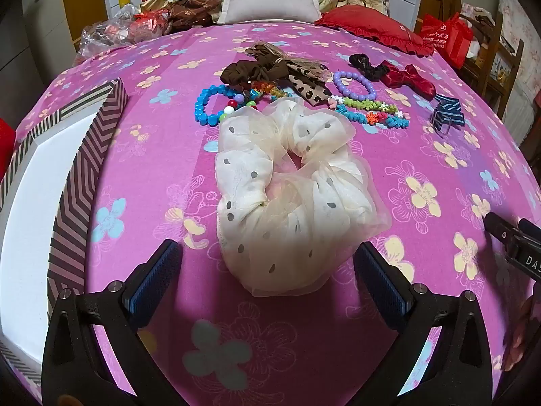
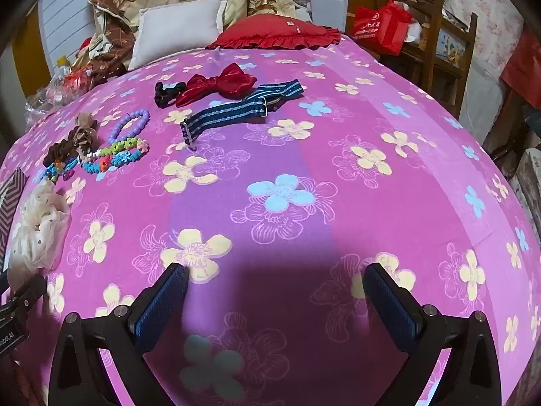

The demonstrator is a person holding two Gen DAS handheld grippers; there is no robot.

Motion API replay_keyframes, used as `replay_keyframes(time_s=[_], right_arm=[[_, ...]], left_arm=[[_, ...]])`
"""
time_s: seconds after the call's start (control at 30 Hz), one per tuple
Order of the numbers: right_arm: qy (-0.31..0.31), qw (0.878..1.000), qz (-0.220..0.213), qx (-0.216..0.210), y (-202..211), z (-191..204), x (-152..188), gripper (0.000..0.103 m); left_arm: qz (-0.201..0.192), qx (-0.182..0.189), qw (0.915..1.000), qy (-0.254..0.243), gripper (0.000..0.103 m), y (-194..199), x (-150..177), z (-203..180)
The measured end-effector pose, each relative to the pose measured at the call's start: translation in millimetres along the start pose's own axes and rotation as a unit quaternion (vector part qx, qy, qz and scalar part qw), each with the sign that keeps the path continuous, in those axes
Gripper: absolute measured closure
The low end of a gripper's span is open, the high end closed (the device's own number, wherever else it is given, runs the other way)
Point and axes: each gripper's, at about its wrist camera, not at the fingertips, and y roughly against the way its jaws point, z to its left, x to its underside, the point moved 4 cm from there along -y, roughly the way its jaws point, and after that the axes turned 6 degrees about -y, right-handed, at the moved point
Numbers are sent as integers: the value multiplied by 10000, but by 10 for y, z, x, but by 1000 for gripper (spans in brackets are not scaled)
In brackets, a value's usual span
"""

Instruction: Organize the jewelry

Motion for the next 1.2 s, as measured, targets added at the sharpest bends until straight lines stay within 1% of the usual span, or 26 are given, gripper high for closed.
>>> replay_keyframes(time_s=[0.37,0.47,0.57,0.67,0.7,0.77,0.8,0.87,0.93,1.0,1.03,1.07,1.13,1.2], right_arm=[[9,10000,1,7,5,2,5,0],[10,10000,-1,15,5,1,5,0],[9,10000,-2,14,5,-1,6,0],[9,10000,-2,14,5,-2,6,0],[8,10000,-2,14,5,-2,6,0],[8,10000,-3,14,5,-2,7,0],[9,10000,-3,14,5,-2,7,0],[8,10000,-3,15,5,-2,8,0],[8,10000,-3,15,5,-2,8,0],[8,10000,-3,14,4,-2,9,0],[8,10000,-3,15,4,-2,9,0],[8,10000,-3,14,4,-2,10,0],[5,10000,-3,15,5,-4,11,0],[3,10000,-3,15,4,-4,11,0]], left_arm=[[7,-18,10000,-18,0,11,13,4],[54,28,10000,34,5,94,95,43],[60,303,9993,226,5,249,209,173],[8,323,9991,256,6,340,280,294],[0,290,9993,252,6,352,286,316],[-49,109,9995,281,6,387,314,434],[-48,72,9992,382,6,381,314,515],[-22,99,9984,556,7,396,325,640],[10,259,9971,709,7,449,320,677],[-76,292,9971,703,7,533,309,674],[-144,192,9980,587,7,582,296,656],[-193,-62,9989,411,7,617,286,653],[-251,-501,9981,251,7,629,294,711],[-175,-648,9972,318,7,604,329,839]])
